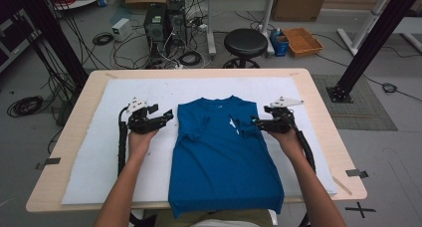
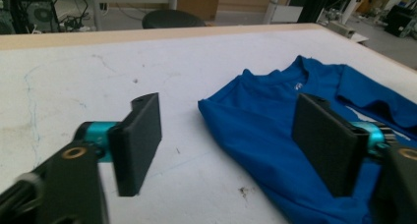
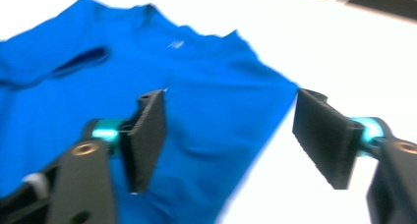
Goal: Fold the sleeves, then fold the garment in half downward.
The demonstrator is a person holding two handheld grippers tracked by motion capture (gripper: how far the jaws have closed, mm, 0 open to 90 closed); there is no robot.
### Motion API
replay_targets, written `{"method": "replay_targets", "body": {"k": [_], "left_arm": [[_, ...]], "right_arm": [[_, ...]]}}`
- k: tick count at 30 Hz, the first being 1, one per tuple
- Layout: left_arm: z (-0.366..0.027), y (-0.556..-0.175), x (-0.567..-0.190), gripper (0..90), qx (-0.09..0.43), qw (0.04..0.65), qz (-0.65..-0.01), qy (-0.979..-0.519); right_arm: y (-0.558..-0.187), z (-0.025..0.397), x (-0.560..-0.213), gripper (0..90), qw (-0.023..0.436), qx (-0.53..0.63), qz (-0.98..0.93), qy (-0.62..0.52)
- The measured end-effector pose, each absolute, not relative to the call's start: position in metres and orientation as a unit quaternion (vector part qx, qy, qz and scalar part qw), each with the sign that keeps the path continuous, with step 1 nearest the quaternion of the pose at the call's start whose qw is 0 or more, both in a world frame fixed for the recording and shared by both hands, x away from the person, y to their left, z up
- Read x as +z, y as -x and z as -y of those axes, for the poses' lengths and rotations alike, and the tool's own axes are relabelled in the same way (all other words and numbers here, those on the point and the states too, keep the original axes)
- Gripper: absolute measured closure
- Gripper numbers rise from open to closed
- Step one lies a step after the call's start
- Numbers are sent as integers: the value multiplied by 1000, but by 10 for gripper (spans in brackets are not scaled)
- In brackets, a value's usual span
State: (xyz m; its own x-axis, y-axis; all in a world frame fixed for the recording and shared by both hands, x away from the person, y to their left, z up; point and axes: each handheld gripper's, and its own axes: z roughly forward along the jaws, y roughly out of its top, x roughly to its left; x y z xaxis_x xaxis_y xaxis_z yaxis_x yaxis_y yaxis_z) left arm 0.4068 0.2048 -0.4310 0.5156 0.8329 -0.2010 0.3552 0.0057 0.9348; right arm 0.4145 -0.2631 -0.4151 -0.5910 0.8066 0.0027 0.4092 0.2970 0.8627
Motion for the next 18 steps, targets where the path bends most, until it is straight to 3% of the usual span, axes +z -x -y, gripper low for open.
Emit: {"method": "replay_targets", "body": {"k": [1,6,18], "left_arm": [[-206,-406,-429,259,217,562,-435,-670],[-208,-405,-426,260,213,570,-424,-671],[-209,-405,-423,260,222,564,-431,-669]], "right_arm": [[-409,277,-412,207,246,449,-760,-400],[-401,309,-411,207,258,460,-734,-428],[-398,326,-412,207,260,463,-721,-446]]}}
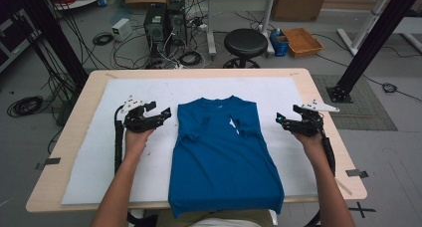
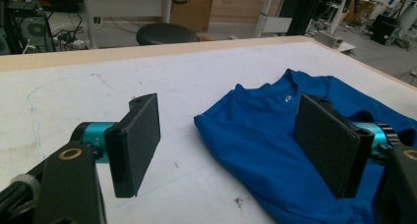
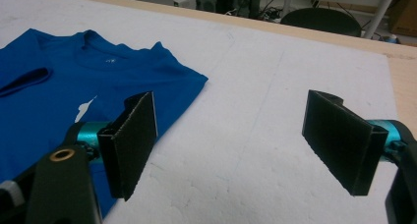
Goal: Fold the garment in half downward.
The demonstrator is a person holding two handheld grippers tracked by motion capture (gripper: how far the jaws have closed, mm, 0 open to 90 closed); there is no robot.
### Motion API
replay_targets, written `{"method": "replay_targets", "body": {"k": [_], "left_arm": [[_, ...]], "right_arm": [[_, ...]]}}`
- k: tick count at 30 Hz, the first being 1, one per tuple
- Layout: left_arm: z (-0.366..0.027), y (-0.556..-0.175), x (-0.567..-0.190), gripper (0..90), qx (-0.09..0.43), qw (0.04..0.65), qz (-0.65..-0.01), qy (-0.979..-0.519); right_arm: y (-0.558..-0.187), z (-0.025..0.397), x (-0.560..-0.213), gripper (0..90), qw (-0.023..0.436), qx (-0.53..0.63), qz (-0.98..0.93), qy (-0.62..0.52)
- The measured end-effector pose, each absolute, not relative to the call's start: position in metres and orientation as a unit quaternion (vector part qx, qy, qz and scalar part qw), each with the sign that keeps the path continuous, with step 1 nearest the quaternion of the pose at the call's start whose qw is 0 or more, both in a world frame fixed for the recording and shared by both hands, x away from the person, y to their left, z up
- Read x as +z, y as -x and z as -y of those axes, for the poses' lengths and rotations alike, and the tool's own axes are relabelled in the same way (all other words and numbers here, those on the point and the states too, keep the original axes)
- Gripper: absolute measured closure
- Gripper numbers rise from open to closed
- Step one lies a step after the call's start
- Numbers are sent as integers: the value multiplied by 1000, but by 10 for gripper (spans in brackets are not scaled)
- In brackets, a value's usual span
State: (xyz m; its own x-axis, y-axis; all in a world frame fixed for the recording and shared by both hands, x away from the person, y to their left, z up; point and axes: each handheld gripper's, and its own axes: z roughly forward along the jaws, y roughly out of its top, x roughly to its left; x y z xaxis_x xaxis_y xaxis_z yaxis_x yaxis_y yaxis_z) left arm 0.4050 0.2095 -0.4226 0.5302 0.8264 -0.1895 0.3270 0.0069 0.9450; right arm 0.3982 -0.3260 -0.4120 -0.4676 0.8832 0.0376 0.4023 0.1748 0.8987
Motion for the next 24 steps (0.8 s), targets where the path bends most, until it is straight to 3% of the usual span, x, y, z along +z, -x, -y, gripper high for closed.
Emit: {"method": "replay_targets", "body": {"k": [13,24], "left_arm": [[-201,-432,-425,290,225,506,-460,-694],[-179,-466,-432,382,218,446,-483,-722]], "right_arm": [[-401,323,-414,207,256,463,-722,-446],[-403,315,-418,206,248,456,-732,-440]]}}
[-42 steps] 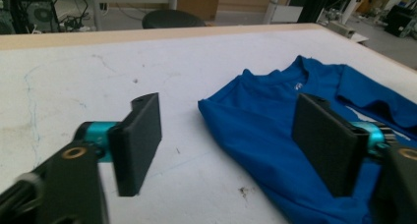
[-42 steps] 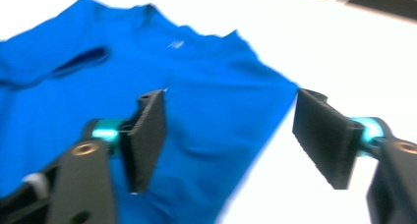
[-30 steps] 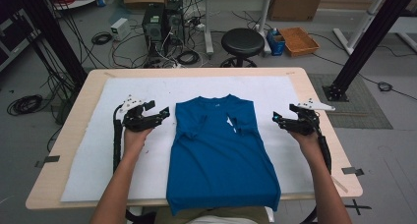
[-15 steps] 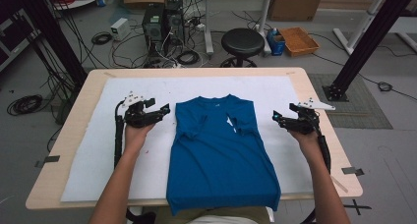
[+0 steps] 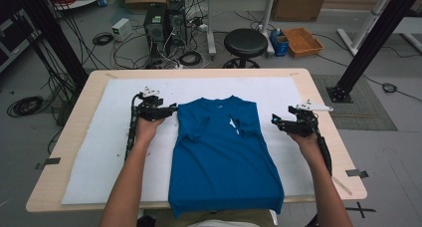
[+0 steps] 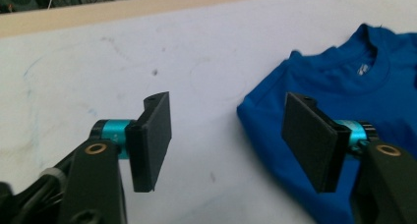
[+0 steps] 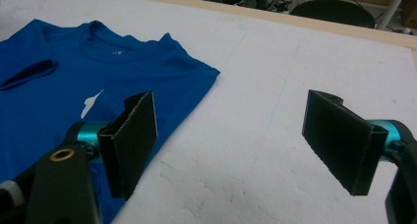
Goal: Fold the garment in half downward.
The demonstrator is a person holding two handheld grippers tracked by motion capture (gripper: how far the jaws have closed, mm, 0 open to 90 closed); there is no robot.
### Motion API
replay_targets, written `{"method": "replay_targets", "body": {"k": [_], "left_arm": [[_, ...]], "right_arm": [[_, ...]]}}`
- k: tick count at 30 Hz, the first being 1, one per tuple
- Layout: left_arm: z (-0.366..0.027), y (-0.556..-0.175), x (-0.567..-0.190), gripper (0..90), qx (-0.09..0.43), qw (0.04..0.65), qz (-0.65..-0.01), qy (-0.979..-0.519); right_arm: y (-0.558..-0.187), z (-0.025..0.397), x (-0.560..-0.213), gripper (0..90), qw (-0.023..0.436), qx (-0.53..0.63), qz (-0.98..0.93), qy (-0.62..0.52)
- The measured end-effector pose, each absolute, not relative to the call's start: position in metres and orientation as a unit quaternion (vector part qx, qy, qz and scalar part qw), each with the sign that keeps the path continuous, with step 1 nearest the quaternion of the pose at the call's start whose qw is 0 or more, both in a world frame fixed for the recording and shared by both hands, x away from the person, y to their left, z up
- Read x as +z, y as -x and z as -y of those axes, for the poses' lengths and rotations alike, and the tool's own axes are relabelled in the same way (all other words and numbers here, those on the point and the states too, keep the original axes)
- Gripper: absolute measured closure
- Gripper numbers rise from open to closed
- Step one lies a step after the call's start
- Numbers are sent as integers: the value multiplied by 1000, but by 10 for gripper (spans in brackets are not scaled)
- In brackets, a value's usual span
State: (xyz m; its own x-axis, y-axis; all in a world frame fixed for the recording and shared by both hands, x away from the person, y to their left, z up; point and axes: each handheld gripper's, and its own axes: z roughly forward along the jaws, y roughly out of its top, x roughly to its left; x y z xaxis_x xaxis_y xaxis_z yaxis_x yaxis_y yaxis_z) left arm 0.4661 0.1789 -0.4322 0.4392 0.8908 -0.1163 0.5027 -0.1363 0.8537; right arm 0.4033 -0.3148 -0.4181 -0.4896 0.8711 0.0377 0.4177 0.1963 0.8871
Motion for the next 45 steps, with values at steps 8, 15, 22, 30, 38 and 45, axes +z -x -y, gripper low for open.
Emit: {"method": "replay_targets", "body": {"k": [8,15,22,30,38,45], "left_arm": [[-157,-482,-451,507,215,390,-480,-756],[-153,-480,-450,869,217,383,-455,-774],[-158,-481,-450,878,200,402,-459,-767],[-165,-480,-450,880,179,432,-465,-752],[-176,-468,-426,882,154,513,-467,-703],[-184,-445,-393,882,160,570,-435,-678]], "right_arm": [[-411,308,-427,206,230,448,-741,-443],[-432,299,-432,208,213,422,-753,-458],[-473,273,-438,326,198,386,-761,-482],[-506,243,-450,615,193,361,-776,-479],[-496,243,-436,881,191,404,-766,-462],[-469,246,-408,881,204,459,-749,-431]]}}
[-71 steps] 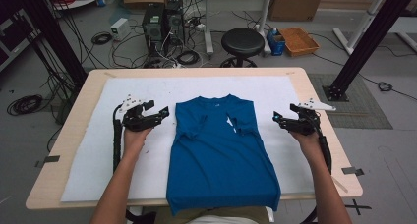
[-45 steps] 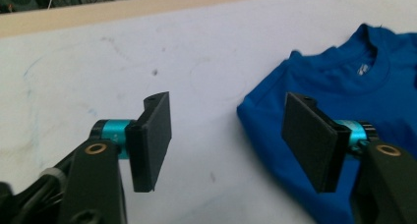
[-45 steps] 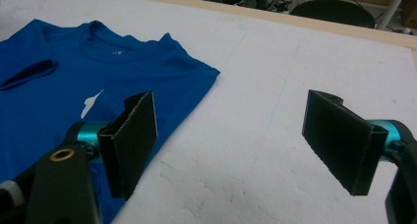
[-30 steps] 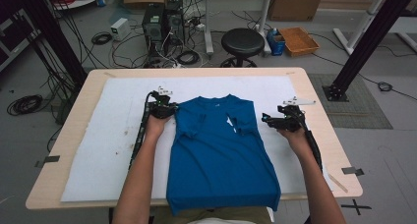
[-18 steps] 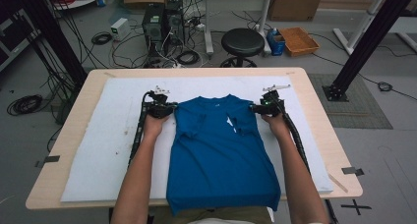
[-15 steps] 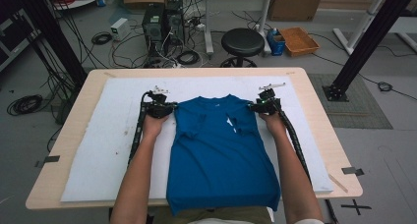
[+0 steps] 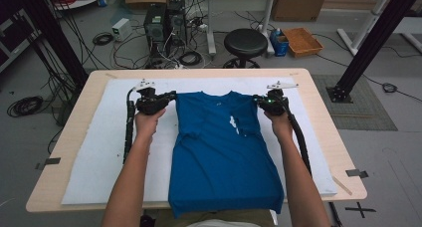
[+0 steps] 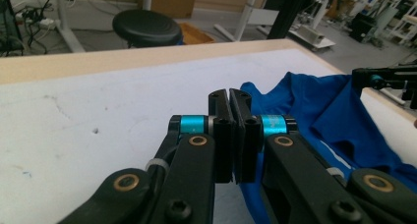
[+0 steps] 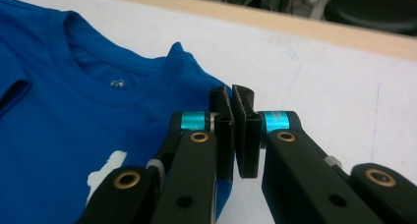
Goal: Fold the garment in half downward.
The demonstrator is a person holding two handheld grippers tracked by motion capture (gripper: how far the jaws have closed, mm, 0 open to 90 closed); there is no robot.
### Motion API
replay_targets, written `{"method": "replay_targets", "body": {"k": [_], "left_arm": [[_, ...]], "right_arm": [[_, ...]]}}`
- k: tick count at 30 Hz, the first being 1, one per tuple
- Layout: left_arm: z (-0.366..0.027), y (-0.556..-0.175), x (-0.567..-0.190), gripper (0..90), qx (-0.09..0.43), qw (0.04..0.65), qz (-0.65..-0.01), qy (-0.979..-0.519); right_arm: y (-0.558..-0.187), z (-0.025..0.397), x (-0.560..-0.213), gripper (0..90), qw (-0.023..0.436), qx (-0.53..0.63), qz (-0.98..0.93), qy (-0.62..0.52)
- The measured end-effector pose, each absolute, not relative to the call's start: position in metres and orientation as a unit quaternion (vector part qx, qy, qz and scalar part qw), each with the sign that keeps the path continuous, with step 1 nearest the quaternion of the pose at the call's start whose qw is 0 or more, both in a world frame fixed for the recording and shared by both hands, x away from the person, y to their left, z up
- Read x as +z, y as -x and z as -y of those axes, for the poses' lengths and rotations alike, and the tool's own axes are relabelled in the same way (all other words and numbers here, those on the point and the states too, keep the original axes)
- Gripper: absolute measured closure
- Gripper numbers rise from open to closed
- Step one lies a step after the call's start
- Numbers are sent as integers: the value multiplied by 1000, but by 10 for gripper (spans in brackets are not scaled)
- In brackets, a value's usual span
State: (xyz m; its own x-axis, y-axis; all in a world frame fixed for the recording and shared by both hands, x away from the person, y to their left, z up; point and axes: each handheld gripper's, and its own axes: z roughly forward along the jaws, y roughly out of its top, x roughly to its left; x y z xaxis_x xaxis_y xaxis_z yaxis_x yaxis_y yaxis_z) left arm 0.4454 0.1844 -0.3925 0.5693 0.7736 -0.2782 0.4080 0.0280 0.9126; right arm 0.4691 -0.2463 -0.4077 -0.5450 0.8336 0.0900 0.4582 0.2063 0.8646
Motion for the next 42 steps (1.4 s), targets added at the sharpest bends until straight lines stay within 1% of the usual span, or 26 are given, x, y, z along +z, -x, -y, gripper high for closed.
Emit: {"method": "replay_targets", "body": {"k": [2,5,8,9,14,17,20,21,26,31,34,36,37,38,39,40,41,42], "left_arm": [[-186,-441,-392,882,161,575,-431,-677],[-191,-426,-395,882,143,598,-418,-669],[-195,-411,-398,882,130,617,-401,-665],[-196,-406,-399,882,127,620,-394,-667],[-201,-381,-403,882,106,624,-362,-684],[-202,-366,-407,881,89,628,-345,-692],[-200,-351,-415,881,72,612,-330,-715],[-200,-345,-417,881,68,605,-327,-723],[-199,-323,-429,881,52,581,-312,-750],[-197,-308,-438,881,41,546,-299,-782],[-198,-299,-443,881,37,527,-292,-797],[-198,-295,-444,879,26,520,-287,-804],[-197,-294,-442,809,20,522,-286,-803],[-197,-294,-442,655,20,522,-286,-803],[-196,-296,-439,497,34,520,-298,-800],[-194,-299,-435,497,58,513,-316,-796],[-192,-305,-430,417,85,513,-332,-787],[-191,-310,-428,398,97,517,-343,-778]], "right_arm": [[-465,247,-407,881,202,464,-748,-429],[-441,253,-402,881,194,493,-743,-409],[-432,257,-399,881,192,504,-743,-398],[-420,264,-396,881,181,519,-741,-386],[-400,277,-394,881,162,530,-746,-370],[-381,289,-396,881,141,544,-744,-361],[-363,298,-403,881,119,543,-751,-356],[-357,301,-406,881,120,538,-756,-352],[-330,310,-424,881,96,520,-779,-337],[-313,313,-438,881,83,489,-803,-329],[-307,312,-439,880,86,479,-812,-322],[-304,310,-441,877,72,469,-822,-316],[-301,309,-440,784,65,459,-831,-309],[-301,309,-440,784,65,459,-831,-309],[-303,309,-436,591,59,477,-815,-324],[-303,309,-436,591,59,477,-815,-324],[-307,310,-432,552,62,489,-802,-337],[-313,309,-428,480,71,501,-788,-350]]}}
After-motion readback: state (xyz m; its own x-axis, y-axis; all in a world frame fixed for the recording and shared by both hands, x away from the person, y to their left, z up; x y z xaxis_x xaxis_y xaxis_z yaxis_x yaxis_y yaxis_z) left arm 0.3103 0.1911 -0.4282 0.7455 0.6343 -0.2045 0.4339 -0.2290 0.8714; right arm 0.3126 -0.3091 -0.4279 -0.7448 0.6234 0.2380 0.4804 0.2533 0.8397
